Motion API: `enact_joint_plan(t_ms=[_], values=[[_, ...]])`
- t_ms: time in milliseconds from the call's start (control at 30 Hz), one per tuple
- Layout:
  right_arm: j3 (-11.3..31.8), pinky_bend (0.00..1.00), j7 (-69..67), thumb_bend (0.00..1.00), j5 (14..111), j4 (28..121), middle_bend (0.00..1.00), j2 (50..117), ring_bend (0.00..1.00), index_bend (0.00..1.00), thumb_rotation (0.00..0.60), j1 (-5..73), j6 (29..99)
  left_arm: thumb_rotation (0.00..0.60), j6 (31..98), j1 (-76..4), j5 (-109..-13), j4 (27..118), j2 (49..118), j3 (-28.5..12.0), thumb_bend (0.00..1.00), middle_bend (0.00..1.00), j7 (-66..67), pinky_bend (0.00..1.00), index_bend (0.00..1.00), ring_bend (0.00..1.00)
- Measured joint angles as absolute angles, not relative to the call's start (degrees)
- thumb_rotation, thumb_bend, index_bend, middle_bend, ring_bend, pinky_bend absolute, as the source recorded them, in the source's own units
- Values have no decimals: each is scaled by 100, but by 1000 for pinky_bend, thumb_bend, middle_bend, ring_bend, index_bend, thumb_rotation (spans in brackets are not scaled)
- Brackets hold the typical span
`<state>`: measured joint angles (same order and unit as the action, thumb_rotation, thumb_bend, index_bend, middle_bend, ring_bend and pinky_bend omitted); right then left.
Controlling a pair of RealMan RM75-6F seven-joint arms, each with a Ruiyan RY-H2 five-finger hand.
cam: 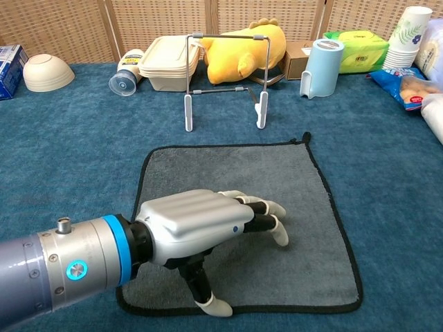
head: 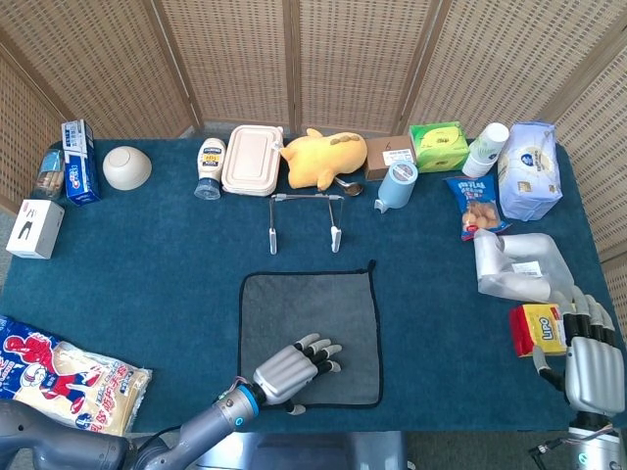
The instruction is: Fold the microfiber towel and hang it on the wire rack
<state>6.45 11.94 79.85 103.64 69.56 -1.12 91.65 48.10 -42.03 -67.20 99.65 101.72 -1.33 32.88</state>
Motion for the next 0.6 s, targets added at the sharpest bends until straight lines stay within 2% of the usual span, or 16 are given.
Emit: enact_joint_plan(t_ms=[600], values=[[663, 0, 1115, 312, 7901, 10320, 34, 6921, 0, 100, 600, -153, 9147, 600, 4897, -4503, -6548, 9606, 10528, -164, 189, 34, 3520, 0, 201, 0]])
